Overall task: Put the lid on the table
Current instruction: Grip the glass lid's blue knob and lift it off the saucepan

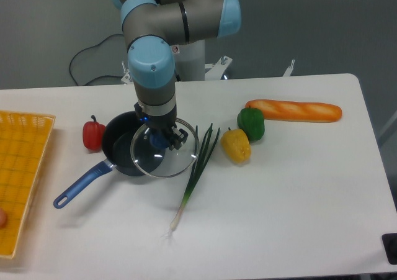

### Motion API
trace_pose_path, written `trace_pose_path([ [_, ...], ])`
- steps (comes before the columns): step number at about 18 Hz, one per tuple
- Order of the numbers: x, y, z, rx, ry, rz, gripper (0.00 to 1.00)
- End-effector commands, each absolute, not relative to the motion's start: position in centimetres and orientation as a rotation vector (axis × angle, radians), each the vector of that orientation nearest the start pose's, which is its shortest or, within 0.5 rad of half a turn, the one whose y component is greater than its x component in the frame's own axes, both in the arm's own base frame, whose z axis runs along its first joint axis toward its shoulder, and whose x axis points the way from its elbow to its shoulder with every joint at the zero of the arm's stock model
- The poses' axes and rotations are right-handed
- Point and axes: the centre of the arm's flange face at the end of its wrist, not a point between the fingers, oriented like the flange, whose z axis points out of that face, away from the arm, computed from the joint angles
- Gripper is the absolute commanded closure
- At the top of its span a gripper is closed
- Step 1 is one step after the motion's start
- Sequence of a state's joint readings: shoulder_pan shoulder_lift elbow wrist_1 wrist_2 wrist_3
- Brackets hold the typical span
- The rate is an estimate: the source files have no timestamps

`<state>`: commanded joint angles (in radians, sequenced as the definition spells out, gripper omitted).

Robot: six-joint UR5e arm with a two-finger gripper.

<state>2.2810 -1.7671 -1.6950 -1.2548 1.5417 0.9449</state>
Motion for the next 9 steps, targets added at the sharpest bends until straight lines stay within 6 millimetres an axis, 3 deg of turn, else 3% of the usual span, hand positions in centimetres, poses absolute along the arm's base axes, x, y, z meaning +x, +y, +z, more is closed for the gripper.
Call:
trace_pose_path([
  [9, -26.00, 50.99, 35.88, -3.097, 0.358, -0.027, 0.59],
])
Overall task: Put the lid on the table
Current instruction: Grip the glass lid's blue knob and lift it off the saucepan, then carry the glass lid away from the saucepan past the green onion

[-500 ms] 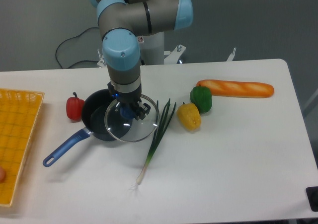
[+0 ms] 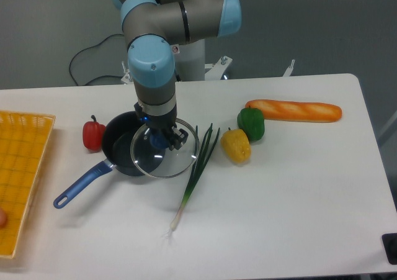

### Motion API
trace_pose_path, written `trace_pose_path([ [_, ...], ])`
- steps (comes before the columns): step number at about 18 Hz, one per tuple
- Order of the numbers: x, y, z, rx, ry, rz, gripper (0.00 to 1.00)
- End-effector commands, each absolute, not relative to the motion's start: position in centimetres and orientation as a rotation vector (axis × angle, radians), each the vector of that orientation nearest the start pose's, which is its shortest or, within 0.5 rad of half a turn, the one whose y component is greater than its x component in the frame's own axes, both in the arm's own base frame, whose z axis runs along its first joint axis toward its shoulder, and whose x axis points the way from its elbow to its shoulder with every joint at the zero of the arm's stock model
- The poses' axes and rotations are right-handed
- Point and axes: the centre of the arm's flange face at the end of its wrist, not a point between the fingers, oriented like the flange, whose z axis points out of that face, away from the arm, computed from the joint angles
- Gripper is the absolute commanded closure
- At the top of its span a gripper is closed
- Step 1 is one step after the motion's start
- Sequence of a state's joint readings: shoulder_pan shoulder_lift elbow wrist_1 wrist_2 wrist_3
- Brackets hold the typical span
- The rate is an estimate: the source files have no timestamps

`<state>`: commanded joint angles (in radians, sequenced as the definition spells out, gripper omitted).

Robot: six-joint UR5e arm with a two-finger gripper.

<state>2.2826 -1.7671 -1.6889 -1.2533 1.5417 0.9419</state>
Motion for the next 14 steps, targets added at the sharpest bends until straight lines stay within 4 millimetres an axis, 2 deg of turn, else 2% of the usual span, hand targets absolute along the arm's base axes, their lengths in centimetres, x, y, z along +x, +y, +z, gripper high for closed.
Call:
trace_pose_path([
  [4, -26.1, 51.2, 36.3, -3.090, 0.345, -0.017, 0.59],
  [9, -27.4, 51.1, 37.4, -3.069, 0.308, 0.002, 0.59],
  [14, -28.5, 52.4, 37.2, -3.073, 0.228, 0.008, 0.59],
])
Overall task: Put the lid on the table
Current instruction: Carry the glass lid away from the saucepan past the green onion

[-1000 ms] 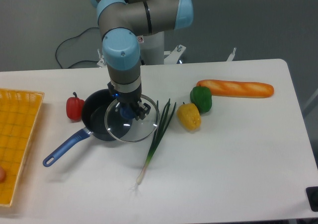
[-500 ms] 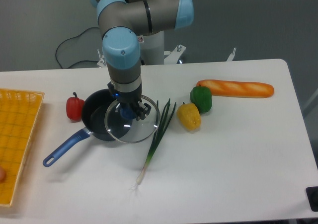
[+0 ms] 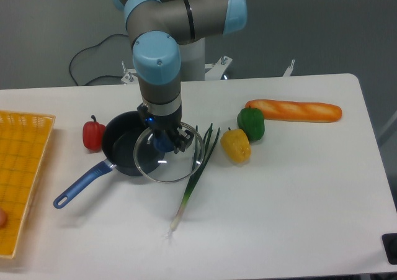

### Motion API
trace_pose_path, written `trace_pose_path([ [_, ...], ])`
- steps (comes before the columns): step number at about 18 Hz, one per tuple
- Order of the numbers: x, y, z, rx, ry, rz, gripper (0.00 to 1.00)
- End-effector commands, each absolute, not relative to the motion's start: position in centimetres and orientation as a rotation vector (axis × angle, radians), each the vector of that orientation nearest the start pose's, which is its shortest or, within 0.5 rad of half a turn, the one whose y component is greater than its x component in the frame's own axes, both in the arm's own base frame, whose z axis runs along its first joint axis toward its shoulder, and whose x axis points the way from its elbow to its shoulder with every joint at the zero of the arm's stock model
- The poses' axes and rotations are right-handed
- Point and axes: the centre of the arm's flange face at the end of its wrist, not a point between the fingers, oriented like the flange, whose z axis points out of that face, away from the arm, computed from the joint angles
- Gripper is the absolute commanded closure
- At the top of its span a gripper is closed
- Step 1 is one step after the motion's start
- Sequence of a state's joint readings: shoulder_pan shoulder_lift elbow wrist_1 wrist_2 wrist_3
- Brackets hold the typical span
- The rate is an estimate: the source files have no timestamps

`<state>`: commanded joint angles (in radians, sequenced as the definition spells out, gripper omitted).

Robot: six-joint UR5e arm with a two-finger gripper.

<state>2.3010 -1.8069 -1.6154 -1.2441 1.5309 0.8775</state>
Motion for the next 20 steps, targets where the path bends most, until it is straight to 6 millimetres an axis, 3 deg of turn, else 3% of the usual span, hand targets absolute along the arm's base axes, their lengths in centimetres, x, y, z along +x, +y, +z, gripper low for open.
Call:
trace_pose_path([
  [3, -29.8, 53.0, 37.9, -3.066, 0.090, 0.021, 0.59],
  [7, -31.2, 52.8, 36.5, -3.094, 0.006, 0.012, 0.59],
  [11, -33.4, 52.5, 35.8, -3.088, -0.193, -0.008, 0.59],
  [20, -38.4, 50.0, 33.7, -3.071, -0.436, -0.067, 0.59],
])
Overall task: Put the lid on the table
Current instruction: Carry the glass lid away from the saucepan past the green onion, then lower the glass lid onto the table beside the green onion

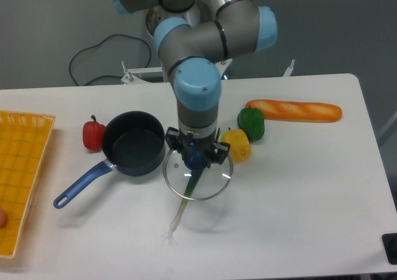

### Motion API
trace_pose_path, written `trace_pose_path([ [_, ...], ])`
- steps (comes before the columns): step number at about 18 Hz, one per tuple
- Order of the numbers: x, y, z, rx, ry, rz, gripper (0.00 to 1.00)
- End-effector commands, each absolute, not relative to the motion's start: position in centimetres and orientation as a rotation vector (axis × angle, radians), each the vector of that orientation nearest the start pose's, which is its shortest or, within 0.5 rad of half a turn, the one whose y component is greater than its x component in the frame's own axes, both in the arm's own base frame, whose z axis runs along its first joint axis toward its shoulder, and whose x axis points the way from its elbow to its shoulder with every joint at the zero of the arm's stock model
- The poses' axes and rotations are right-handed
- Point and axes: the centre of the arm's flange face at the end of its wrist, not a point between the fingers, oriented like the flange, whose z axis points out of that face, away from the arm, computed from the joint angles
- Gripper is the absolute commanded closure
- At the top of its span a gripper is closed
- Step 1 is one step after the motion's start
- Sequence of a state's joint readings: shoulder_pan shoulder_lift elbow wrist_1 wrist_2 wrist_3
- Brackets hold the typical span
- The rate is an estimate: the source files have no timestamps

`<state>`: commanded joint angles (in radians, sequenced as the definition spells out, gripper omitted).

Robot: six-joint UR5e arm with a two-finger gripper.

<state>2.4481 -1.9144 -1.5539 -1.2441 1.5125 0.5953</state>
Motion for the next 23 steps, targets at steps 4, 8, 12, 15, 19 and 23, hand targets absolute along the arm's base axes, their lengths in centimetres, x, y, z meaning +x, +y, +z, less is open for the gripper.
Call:
trace_pose_path([
  [4, -40.2, 49.8, 33.4, -3.002, -0.588, -0.088, 0.59],
  [8, -41.1, 49.8, 32.0, -3.009, -0.627, -0.105, 0.59],
  [12, -42.2, 49.5, 30.6, -3.023, -0.646, -0.121, 0.59],
  [15, -43.3, 49.6, 29.4, -3.029, -0.655, -0.134, 0.59],
  [19, -44.7, 49.6, 28.6, -3.028, -0.663, -0.135, 0.59],
  [23, -45.7, 49.3, 27.1, -3.045, -0.584, -0.139, 0.59],
])
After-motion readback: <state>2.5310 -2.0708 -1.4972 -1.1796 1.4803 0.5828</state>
